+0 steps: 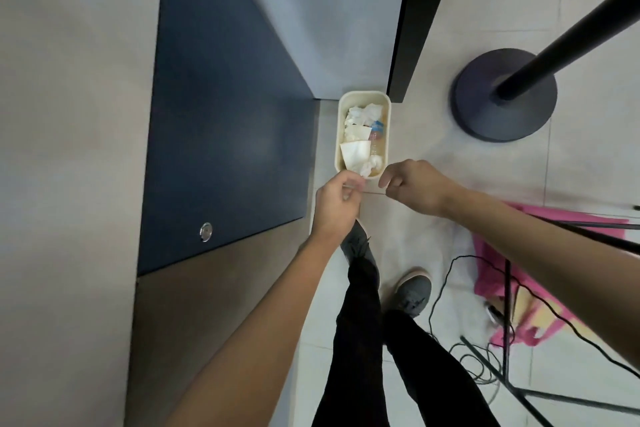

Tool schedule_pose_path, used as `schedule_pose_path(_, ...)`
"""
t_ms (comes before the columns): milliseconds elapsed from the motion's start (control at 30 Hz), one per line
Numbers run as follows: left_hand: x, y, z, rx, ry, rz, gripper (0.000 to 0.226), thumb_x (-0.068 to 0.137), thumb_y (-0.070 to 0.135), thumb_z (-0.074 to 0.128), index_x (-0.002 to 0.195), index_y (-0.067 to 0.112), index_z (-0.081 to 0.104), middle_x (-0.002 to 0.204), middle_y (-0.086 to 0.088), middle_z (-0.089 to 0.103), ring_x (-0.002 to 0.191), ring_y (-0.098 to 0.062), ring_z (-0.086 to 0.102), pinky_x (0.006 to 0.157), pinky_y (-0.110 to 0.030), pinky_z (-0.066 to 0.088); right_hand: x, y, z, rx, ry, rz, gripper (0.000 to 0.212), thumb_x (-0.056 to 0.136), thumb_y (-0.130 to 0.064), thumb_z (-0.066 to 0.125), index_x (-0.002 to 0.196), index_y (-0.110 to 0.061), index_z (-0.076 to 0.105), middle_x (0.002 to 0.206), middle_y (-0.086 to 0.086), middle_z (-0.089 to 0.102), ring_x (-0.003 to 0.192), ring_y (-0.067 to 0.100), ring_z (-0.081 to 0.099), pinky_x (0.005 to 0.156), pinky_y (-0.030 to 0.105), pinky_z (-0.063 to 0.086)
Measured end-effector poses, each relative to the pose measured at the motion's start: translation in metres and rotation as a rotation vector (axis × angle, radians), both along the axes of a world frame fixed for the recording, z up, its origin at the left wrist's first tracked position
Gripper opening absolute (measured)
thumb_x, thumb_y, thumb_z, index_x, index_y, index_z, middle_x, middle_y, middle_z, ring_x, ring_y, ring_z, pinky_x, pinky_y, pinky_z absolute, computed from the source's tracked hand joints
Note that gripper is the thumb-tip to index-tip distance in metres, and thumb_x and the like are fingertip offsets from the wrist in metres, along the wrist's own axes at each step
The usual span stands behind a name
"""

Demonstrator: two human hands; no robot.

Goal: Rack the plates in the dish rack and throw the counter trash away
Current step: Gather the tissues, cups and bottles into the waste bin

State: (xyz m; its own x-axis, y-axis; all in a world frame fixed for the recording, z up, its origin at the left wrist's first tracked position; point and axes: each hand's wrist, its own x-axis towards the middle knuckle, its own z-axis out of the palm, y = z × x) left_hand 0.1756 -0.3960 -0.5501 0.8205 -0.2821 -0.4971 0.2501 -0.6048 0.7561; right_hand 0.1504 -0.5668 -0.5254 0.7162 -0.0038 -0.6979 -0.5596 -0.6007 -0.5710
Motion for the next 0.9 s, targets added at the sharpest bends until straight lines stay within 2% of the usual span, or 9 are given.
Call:
schedule_pose_path(167, -0.024, 0.003, 0.085, 0.002, -0.04, -0.007, 0.024, 0.092, 0.0, 0.058, 0.095, 0.023, 0.065, 0.094, 0.014, 0.067, 0.088, -0.009, 0.063, 0.076, -0.022, 0.052, -0.019, 0.007, 0.08, 0.015, -0.079, 0.028, 0.021, 0.089, -0.011, 0.055, 0.106, -0.012, 0.068, 0.096, 0.007, 0.069, 0.088, 0.021, 0.06, 0.072, 0.021, 0.038)
schedule_pose_path(267, -0.034, 0.006, 0.135, -0.005, -0.067, 0.013, 0.021, 0.092, -0.001, 0.057, 0.1, 0.018, 0.065, 0.104, 0.007, 0.069, 0.09, -0.012, 0.063, 0.074, -0.01, 0.047, -0.03, 0.011, 0.125, 0.007, -0.144, -0.013, 0.022, 0.088, -0.011, 0.056, 0.105, -0.018, 0.067, 0.092, 0.004, 0.068, 0.085, 0.02, 0.06, 0.062, 0.017, 0.038)
schedule_pose_path(367, -0.045, 0.009, 0.19, -0.023, -0.09, 0.078, 0.021, 0.09, -0.001, 0.059, 0.101, 0.017, 0.065, 0.106, 0.004, 0.07, 0.087, -0.008, 0.063, 0.07, -0.005, 0.044, -0.042, 0.018, 0.17, 0.017, -0.193, -0.022, 0.02, 0.087, -0.012, 0.057, 0.1, -0.023, 0.067, 0.09, 0.004, 0.069, 0.088, 0.023, 0.063, 0.071, 0.023, 0.043)
schedule_pose_path(567, -0.076, 0.029, 0.274, -0.045, -0.164, 0.171, 0.026, 0.093, 0.005, 0.06, 0.112, 0.023, 0.062, 0.11, 0.009, 0.067, 0.09, 0.001, 0.062, 0.074, -0.002, 0.041, -0.078, 0.043, 0.246, 0.025, -0.38, 0.002, 0.033, 0.099, -0.022, 0.051, 0.131, -0.016, 0.057, 0.111, 0.001, 0.068, 0.097, 0.014, 0.06, 0.072, 0.011, 0.03)
schedule_pose_path(633, -0.085, 0.04, 0.292, -0.072, -0.171, 0.227, 0.028, 0.094, 0.004, 0.056, 0.115, 0.022, 0.062, 0.11, 0.01, 0.067, 0.092, 0.001, 0.063, 0.081, -0.01, 0.046, -0.083, 0.051, 0.264, 0.071, -0.432, -0.009, 0.032, 0.099, -0.022, 0.05, 0.13, -0.017, 0.058, 0.111, -0.001, 0.068, 0.096, 0.01, 0.059, 0.077, 0.011, 0.034)
schedule_pose_path(733, -0.09, 0.059, 0.314, -0.137, -0.165, 0.327, 0.029, 0.094, 0.006, 0.055, 0.117, 0.023, 0.063, 0.105, 0.013, 0.069, 0.096, -0.006, 0.066, 0.09, -0.041, 0.055, -0.077, 0.06, 0.287, 0.126, -0.503, -0.004, 0.031, 0.099, -0.021, 0.051, 0.129, -0.02, 0.059, 0.111, -0.005, 0.066, 0.099, 0.007, 0.06, 0.081, 0.005, 0.04)
schedule_pose_path(767, -0.089, 0.065, 0.321, -0.155, -0.18, 0.35, 0.029, 0.093, 0.008, 0.056, 0.116, 0.025, 0.062, 0.104, 0.013, 0.069, 0.098, -0.009, 0.067, 0.09, -0.045, 0.055, -0.072, 0.064, 0.293, 0.136, -0.532, 0.004, 0.031, 0.099, -0.021, 0.052, 0.129, -0.02, 0.06, 0.111, -0.006, 0.066, 0.1, 0.005, 0.059, 0.081, 0.003, 0.04)
schedule_pose_path(833, -0.083, 0.075, 0.335, -0.191, -0.208, 0.402, 0.028, 0.091, 0.014, 0.055, 0.113, 0.031, 0.062, 0.103, 0.014, 0.07, 0.098, -0.012, 0.068, 0.088, -0.043, 0.055, -0.056, 0.071, 0.306, 0.145, -0.585, 0.034, 0.028, 0.098, -0.021, 0.053, 0.124, -0.02, 0.063, 0.11, -0.01, 0.065, 0.1, 0.002, 0.059, 0.08, 0.004, 0.042)
schedule_pose_path(900, -0.072, 0.086, 0.348, -0.226, -0.233, 0.463, 0.026, 0.092, 0.015, 0.055, 0.109, 0.033, 0.062, 0.103, 0.012, 0.07, 0.093, -0.012, 0.069, 0.082, -0.038, 0.055, -0.034, 0.08, 0.319, 0.166, -0.633, 0.076, 0.02, 0.098, -0.02, 0.054, 0.112, -0.02, 0.067, 0.105, -0.012, 0.065, 0.097, 0.003, 0.061, 0.078, 0.012, 0.046)
